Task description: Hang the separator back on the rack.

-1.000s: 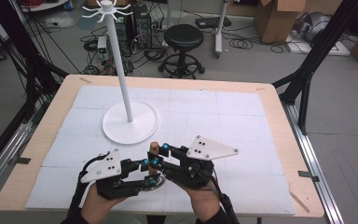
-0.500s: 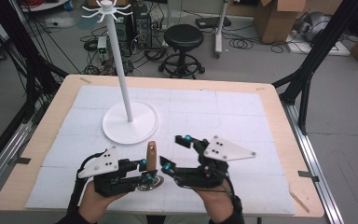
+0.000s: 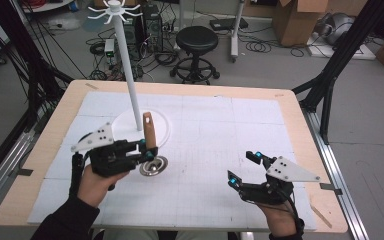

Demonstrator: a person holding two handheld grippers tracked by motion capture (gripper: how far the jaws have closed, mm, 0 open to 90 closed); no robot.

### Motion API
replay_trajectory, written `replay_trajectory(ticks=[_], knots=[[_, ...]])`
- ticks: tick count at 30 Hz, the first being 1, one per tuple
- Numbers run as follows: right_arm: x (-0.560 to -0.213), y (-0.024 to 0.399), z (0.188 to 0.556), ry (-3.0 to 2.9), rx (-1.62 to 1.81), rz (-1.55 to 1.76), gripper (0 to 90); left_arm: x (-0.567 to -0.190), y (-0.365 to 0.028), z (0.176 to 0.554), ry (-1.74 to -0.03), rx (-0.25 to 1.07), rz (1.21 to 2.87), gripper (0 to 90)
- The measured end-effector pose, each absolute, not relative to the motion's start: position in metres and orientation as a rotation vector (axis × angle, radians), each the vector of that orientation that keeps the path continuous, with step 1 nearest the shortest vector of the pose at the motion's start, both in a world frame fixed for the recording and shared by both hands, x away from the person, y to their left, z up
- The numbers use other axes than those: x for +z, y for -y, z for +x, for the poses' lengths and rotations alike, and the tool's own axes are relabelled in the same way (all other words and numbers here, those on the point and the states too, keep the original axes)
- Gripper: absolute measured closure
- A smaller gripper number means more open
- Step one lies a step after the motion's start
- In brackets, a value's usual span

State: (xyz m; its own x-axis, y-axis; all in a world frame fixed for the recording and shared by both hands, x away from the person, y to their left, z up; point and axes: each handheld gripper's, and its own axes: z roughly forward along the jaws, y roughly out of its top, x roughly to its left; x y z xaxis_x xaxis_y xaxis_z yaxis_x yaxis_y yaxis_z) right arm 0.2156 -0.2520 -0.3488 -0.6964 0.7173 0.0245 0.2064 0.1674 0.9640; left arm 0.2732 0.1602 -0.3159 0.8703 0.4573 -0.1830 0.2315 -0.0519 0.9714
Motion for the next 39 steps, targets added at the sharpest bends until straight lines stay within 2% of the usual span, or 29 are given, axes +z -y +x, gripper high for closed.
replay_trajectory(ticks=[10, 18, 25, 39], knots=[[-0.350, 0.259, 0.216, -1.985, 1.578, 0.896, 17.5, -0.249, -0.164, 0.319, -0.584, 0.303, 1.633, 72.7], [-0.351, 0.264, 0.217, -1.966, 1.611, 0.913, 16.9, -0.211, -0.167, 0.346, -0.616, 0.336, 1.625, 72.6], [-0.353, 0.268, 0.217, -1.956, 1.639, 0.935, 16.9, -0.199, -0.175, 0.366, -0.655, 0.329, 1.586, 72.6], [-0.354, 0.275, 0.214, -1.949, 1.660, 0.959, 16.9, -0.196, -0.182, 0.384, -0.697, 0.310, 1.553, 72.7]])
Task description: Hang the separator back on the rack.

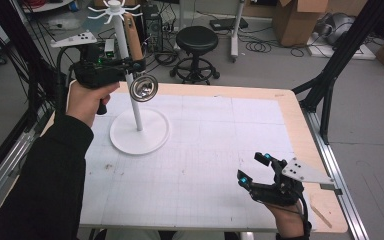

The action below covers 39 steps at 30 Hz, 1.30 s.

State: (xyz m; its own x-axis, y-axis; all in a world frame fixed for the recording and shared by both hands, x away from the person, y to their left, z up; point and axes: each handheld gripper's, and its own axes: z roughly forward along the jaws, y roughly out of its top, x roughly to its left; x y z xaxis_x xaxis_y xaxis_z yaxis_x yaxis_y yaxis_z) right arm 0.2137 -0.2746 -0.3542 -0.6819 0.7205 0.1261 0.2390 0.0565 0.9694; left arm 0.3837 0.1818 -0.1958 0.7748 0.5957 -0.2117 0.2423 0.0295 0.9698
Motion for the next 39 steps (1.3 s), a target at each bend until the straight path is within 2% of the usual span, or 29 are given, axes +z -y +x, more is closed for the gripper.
replay_trajectory(ticks=[16, 18, 21, 25, 29, 39], knots=[[-0.356, 0.277, 0.212, -1.941, 1.661, 0.978, 16.9, -0.212, -0.193, 0.384, -0.764, 0.341, 1.525, 70.8], [-0.357, 0.278, 0.213, -1.936, 1.659, 0.983, 16.9, -0.215, -0.196, 0.378, -0.789, 0.389, 1.534, 57.6], [-0.357, 0.279, 0.213, -1.931, 1.656, 0.990, 16.9, -0.222, -0.206, 0.368, -0.805, 0.425, 1.512, 43.8], [-0.357, 0.279, 0.213, -1.927, 1.648, 1.002, 16.9, -0.237, -0.219, 0.348, -0.809, 0.482, 1.500, 29.8], [-0.359, 0.281, 0.214, -1.917, 1.625, 1.005, 16.9, -0.262, -0.227, 0.328, -0.802, 0.492, 1.492, 22.1], [-0.362, 0.290, 0.211, -1.879, 1.586, 1.002, 16.9, -0.338, -0.231, 0.270, -0.715, 0.497, 1.532, 21.1]])
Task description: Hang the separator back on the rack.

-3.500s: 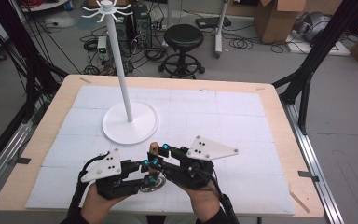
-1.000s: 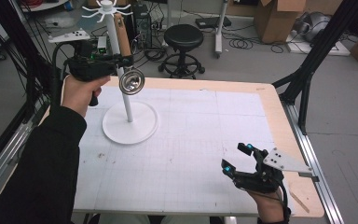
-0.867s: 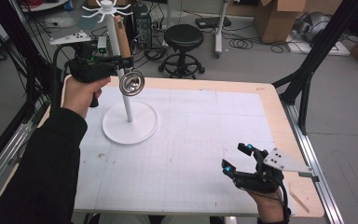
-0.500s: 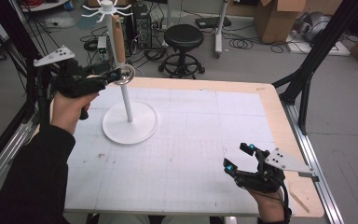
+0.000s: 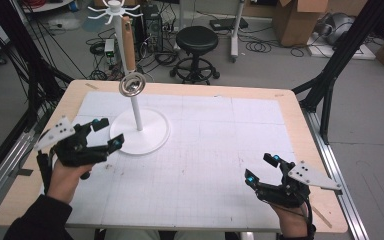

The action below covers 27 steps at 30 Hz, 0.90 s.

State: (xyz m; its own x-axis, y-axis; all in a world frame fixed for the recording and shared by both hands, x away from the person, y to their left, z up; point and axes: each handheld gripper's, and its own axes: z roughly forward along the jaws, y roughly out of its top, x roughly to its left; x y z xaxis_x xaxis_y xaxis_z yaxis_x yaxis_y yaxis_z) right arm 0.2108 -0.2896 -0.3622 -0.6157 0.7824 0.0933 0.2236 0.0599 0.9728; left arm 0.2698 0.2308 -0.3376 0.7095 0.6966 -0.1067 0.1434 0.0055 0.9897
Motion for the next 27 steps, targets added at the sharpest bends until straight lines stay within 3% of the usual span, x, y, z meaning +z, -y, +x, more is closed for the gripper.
replay_trajectory(ticks=[9, 27], knots=[[-0.370, 0.294, 0.209, -1.878, 1.499, 1.002, 16.9, -0.381, -0.247, 0.237, -0.742, 0.486, 1.543, 21.2], [-0.375, 0.294, 0.209, -1.882, 1.496, 1.023, 16.9, -0.391, -0.249, 0.232, -0.768, 0.446, 1.537, 22.5]])
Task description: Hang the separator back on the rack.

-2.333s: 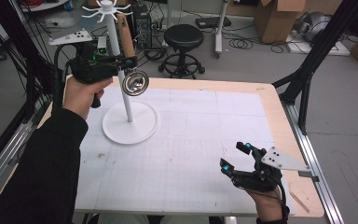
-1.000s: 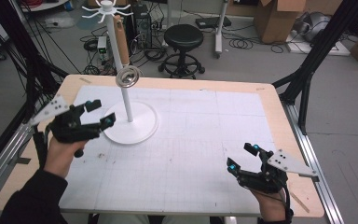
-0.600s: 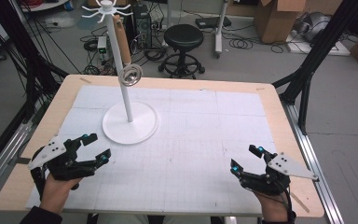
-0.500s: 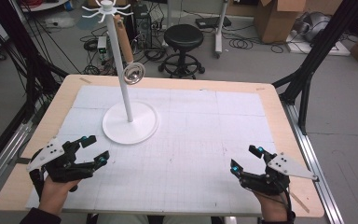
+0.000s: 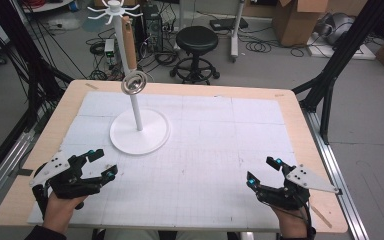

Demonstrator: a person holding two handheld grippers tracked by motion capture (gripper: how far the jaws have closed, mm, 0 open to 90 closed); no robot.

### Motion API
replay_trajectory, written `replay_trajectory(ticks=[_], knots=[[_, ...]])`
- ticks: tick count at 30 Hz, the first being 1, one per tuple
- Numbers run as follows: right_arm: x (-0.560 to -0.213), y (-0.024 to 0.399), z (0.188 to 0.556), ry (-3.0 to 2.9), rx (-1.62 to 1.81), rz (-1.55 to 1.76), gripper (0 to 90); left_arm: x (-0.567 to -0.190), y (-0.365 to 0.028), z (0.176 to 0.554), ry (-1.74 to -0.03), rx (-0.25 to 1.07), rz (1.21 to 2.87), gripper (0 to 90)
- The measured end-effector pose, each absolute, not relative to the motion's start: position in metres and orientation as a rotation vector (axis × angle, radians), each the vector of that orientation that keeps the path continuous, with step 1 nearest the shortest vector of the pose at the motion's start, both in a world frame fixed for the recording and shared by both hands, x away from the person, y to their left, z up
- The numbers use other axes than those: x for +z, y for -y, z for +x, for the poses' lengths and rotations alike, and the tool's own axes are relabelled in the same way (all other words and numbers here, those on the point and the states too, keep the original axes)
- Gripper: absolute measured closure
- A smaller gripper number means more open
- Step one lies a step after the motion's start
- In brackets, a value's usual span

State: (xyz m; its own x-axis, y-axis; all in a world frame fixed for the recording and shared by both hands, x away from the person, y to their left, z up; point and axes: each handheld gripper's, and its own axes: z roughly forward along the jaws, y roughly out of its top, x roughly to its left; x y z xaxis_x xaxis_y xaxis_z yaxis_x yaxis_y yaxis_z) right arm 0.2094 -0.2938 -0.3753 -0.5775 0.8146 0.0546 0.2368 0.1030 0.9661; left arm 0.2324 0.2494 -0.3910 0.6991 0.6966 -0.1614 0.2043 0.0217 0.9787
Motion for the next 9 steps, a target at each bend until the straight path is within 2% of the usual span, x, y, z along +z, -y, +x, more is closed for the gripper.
replay_trajectory(ticks=[9], knots=[[-0.3764, 0.2944, 0.2106, -1.882, 1.502, 1.031, 16.9, -0.3910, -0.2501, 0.2328, -0.776, 0.445, 1.532, 22.4]])
